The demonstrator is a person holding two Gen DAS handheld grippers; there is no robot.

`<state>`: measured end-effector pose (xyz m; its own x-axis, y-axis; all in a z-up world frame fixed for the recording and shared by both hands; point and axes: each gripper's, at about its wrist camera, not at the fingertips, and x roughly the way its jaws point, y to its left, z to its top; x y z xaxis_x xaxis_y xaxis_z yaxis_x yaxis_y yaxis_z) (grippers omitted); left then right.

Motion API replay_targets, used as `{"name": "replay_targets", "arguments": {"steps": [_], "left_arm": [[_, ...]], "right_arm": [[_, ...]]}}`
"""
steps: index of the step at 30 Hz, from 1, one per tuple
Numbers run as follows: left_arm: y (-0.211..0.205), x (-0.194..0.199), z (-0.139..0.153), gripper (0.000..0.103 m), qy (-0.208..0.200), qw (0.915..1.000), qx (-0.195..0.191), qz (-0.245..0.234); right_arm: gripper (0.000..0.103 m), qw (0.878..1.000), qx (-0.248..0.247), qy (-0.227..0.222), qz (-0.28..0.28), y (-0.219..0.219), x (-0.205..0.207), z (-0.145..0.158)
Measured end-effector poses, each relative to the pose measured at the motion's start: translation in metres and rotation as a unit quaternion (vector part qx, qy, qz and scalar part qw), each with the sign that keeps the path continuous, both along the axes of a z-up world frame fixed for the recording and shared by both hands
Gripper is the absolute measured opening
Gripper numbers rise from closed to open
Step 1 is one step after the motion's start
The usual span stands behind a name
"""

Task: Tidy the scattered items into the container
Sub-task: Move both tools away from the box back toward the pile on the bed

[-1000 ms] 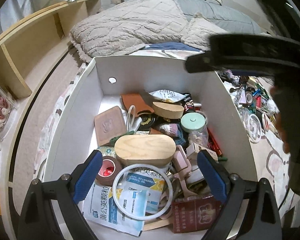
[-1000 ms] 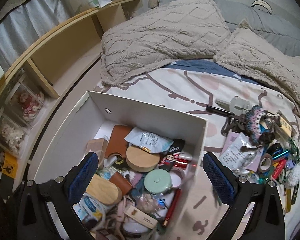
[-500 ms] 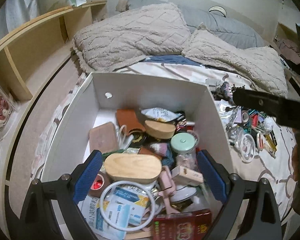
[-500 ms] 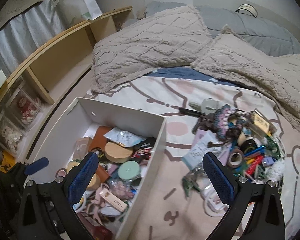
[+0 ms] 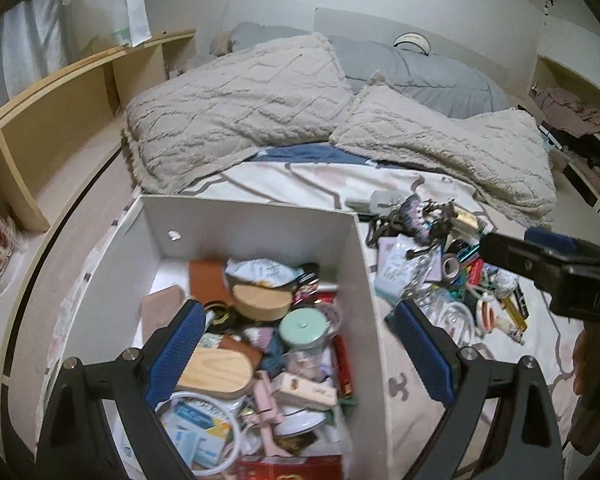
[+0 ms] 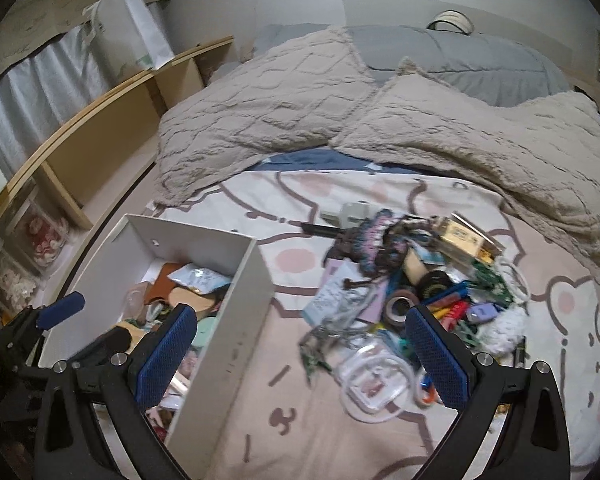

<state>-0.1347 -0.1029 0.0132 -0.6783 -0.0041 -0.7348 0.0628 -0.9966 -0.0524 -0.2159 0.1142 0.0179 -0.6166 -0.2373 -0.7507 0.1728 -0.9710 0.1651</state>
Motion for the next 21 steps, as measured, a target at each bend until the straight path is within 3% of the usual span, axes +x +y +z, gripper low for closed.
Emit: {"name": "replay_targets", "arguments": {"steps": [21], "left_arm": [[0.065, -0.02, 0.006, 0.096, 0.013, 0.9997, -0.007, -0.021]], "right_arm": [[0.103, 0.997, 0.008, 0.007, -0.079, 0.105, 0.018, -0.003]]}}
